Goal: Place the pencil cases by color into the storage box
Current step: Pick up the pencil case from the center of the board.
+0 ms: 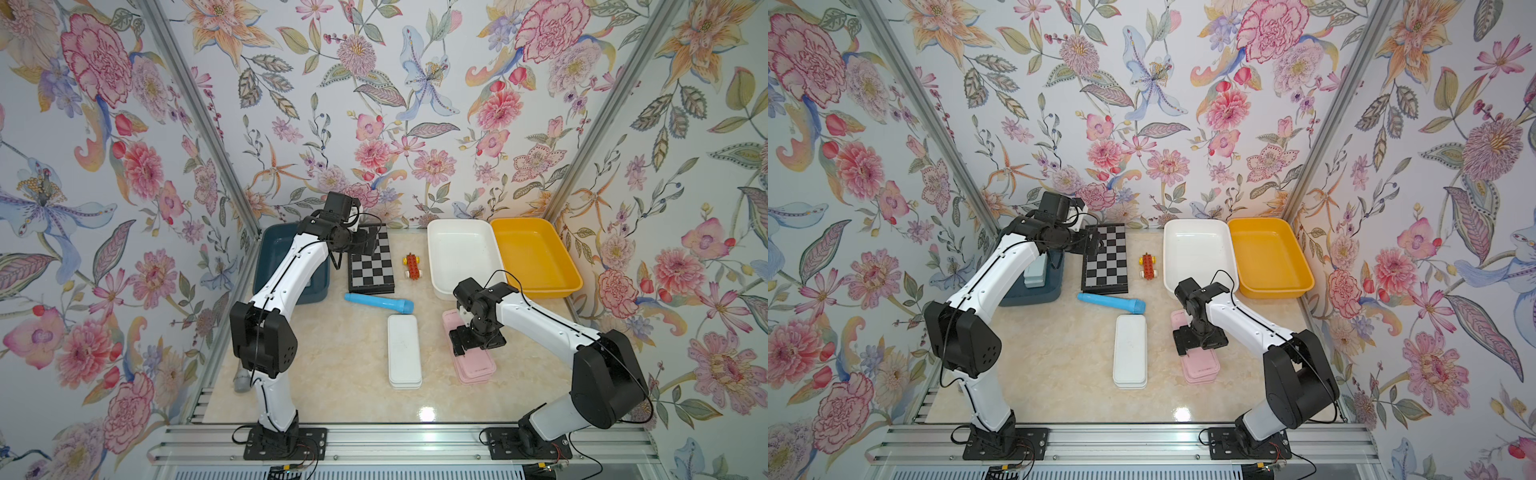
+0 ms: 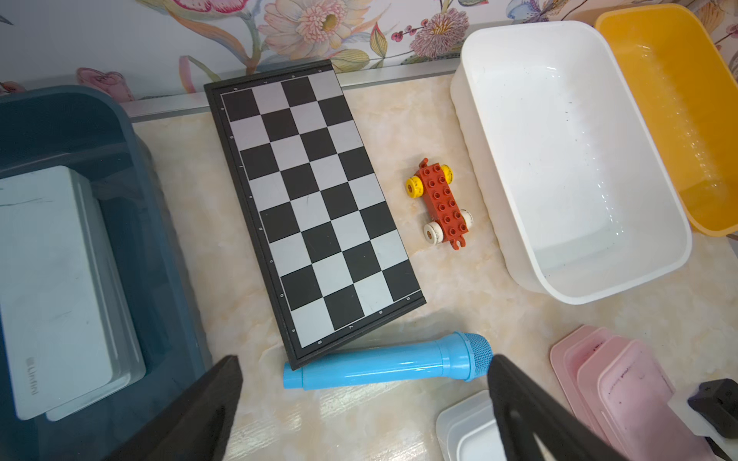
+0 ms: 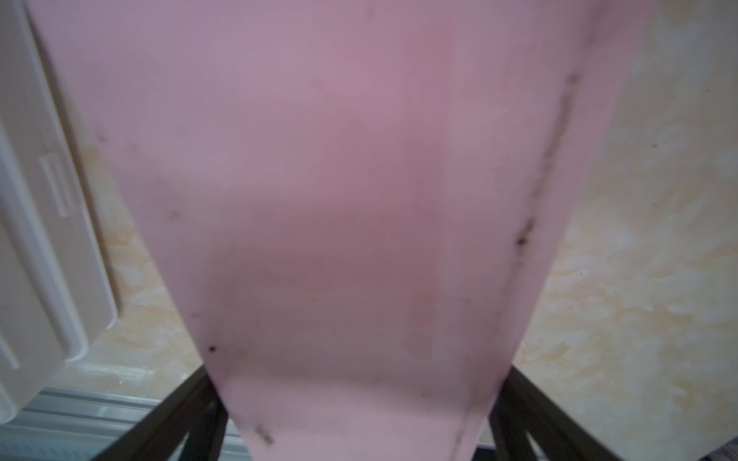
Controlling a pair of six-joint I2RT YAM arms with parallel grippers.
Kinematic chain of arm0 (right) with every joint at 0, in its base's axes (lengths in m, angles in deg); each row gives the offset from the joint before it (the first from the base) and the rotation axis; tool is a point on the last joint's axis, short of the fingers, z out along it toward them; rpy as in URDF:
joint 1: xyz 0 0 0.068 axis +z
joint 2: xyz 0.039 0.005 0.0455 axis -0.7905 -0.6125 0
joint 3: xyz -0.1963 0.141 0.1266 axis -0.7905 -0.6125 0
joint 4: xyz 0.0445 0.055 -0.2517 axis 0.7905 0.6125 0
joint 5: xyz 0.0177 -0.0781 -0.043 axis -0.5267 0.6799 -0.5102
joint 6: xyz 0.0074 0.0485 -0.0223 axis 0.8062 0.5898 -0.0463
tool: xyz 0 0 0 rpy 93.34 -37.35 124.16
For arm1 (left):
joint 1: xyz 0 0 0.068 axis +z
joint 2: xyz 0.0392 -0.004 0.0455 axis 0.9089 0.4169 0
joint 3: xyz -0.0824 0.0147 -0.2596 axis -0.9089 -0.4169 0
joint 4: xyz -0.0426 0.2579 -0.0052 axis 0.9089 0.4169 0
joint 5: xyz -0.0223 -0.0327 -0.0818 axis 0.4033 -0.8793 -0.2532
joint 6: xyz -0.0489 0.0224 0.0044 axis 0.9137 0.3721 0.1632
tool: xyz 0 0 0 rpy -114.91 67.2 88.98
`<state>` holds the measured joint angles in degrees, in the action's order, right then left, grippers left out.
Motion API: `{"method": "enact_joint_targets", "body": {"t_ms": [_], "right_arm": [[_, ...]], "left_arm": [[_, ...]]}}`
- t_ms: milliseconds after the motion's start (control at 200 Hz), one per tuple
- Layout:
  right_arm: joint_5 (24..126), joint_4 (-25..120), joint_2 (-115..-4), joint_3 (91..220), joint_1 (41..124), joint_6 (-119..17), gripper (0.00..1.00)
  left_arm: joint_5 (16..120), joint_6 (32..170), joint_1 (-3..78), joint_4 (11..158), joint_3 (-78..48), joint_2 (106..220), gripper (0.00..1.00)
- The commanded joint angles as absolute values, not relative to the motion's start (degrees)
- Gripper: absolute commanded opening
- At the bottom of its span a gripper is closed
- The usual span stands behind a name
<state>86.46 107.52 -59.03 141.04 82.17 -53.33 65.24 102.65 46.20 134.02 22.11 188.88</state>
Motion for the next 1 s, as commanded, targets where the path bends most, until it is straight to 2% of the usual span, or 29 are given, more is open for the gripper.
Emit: {"method": "enact_joint_targets", "body": {"t_ms": [0, 395, 745, 995], "right_arm": [[87.51, 110.19, -56.32, 143.60, 82.49, -52.82, 0.87], [87.12, 110.64, -54.70, 150.07, 80.34, -54.64, 0.88], [85.69, 104.38, -57.18, 152.74, 77.45, -55.61, 0.88], [84.74, 100.62, -59.41, 156.06, 75.80, -55.51, 0.88]], "left_arm": [[55.80, 103.86, 45.83, 133.35, 24.63, 192.25, 0.98], [32.27, 109.39, 43.98, 130.33, 33.06, 200.25, 0.98], [22.32, 113.57, 38.55, 129.45, 33.33, 202.91, 0.98], [21.86, 116.04, 35.94, 128.83, 32.92, 205.41, 0.98]]}}
